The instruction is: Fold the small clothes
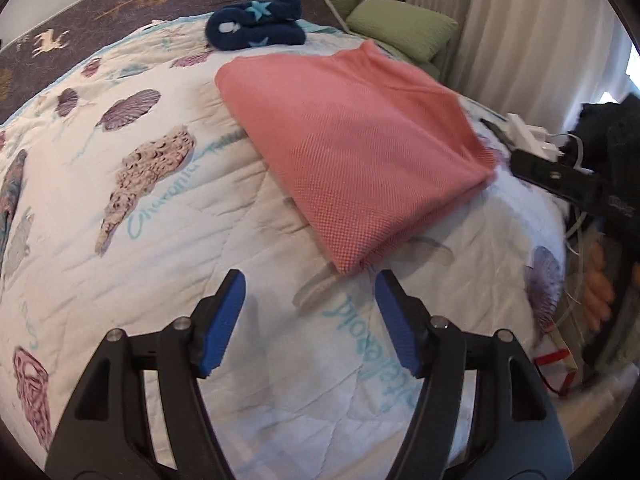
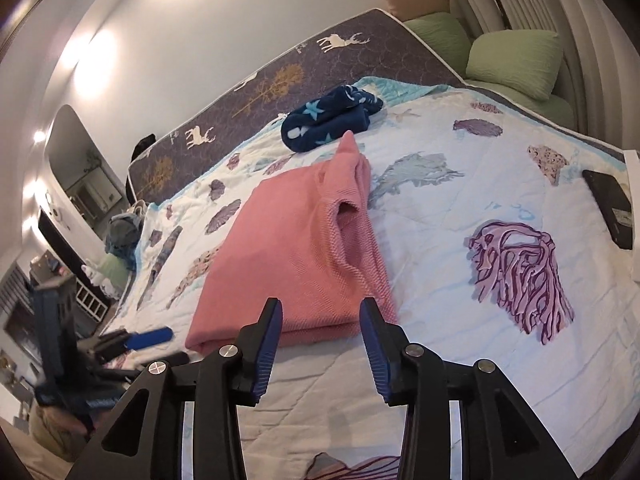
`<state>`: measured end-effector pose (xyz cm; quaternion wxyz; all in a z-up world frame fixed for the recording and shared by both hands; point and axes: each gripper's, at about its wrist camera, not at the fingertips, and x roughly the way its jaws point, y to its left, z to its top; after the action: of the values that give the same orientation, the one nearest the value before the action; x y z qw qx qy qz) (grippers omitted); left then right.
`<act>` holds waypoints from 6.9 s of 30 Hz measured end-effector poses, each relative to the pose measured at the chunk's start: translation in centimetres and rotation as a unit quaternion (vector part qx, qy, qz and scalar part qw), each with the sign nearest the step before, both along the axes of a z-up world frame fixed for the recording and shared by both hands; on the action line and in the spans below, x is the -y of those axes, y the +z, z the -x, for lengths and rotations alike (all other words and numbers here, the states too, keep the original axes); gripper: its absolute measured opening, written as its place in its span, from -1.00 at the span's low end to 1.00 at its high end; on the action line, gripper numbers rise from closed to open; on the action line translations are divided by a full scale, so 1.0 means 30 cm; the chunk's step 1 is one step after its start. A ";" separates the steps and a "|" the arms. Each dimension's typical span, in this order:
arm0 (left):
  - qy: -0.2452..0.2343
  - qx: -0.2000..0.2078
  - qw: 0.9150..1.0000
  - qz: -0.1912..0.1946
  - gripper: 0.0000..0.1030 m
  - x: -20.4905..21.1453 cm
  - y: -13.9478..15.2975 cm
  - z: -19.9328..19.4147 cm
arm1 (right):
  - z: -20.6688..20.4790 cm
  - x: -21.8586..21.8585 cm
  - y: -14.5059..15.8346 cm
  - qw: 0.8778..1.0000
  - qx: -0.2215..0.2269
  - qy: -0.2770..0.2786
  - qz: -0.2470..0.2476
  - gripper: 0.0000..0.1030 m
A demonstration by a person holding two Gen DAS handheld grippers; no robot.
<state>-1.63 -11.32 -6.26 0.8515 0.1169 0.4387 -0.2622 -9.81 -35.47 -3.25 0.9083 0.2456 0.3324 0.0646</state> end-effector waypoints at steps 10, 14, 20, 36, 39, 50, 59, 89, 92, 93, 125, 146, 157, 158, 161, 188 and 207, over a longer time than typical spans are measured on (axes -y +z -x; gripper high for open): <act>0.052 0.039 0.998 -0.001 0.32 0.057 -0.009 -0.013 | 0.019 -0.025 0.023 1.000 0.003 -0.003 0.010 -0.11; 0.049 0.049 0.998 0.003 0.32 0.060 0.003 -0.002 | 0.003 -0.026 0.007 1.000 -0.008 -0.006 0.013 -0.10; 0.066 0.061 0.996 0.010 0.33 0.046 0.022 -0.014 | -0.016 -0.016 -0.021 1.000 -0.022 -0.008 0.007 -0.10; 0.105 0.041 0.994 0.000 0.37 0.027 -0.016 -0.032 | -0.020 -0.027 -0.012 1.000 -0.020 0.001 0.010 -0.10; 0.103 0.029 0.994 0.005 0.37 0.014 -0.010 -0.024 | -0.002 -0.048 0.010 0.999 0.011 0.037 -0.004 -0.10; 0.162 0.050 0.986 0.007 0.37 -0.245 0.058 0.043 | -0.096 -0.337 -0.035 0.974 0.006 0.225 -0.026 -0.10; 0.206 0.038 0.976 0.055 0.37 -0.356 0.048 -0.006 | -0.239 -0.461 -0.062 0.983 -0.027 0.178 0.046 0.01; 0.053 0.062 0.996 -0.029 0.38 0.044 -0.028 -0.081 | -0.161 0.001 -0.015 0.995 -0.004 0.074 -0.069 -0.51; 0.044 0.061 0.997 -0.022 0.38 0.013 -0.021 -0.054 | -0.176 0.044 -0.129 0.998 -0.066 0.010 -0.003 -1.00; 0.044 0.050 0.998 -0.015 0.38 0.003 -0.010 -0.054 | -0.159 0.070 -0.136 0.998 -0.053 0.011 -0.033 -1.00; 0.015 0.052 0.997 0.046 0.47 0.204 0.112 -0.494 | -0.657 0.175 0.012 0.999 -0.041 0.034 0.000 0.15; 0.139 0.066 0.986 0.070 0.51 0.048 0.057 -0.636 | -0.681 0.396 -0.118 0.993 -0.070 -0.060 -0.071 -0.81; 0.095 0.060 0.993 -0.032 0.74 0.219 -0.057 -0.732 | -0.840 0.070 -0.101 0.993 -0.076 0.085 0.037 -1.00; 0.112 0.010 0.994 0.018 0.77 0.161 -0.078 -0.773 | -0.851 0.094 -0.150 0.993 -0.083 0.074 0.032 -1.00; 0.149 0.010 0.988 0.043 0.77 0.095 -0.043 -0.782 | -0.843 0.226 -0.189 0.988 -0.082 0.053 -0.115 -1.00; 0.036 -0.007 0.998 0.044 0.81 0.064 -0.011 -0.334 | -0.301 -0.002 -0.056 0.997 -0.061 0.047 0.025 -0.43; 0.056 0.000 0.997 0.053 0.82 -0.008 -0.010 -0.159 | -0.125 0.065 0.022 1.000 -0.004 0.006 0.004 0.12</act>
<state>3.14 -11.07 -6.57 0.8701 0.0471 0.4299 -0.2364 -6.05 -37.42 -2.57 0.9075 0.2401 0.3379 0.0678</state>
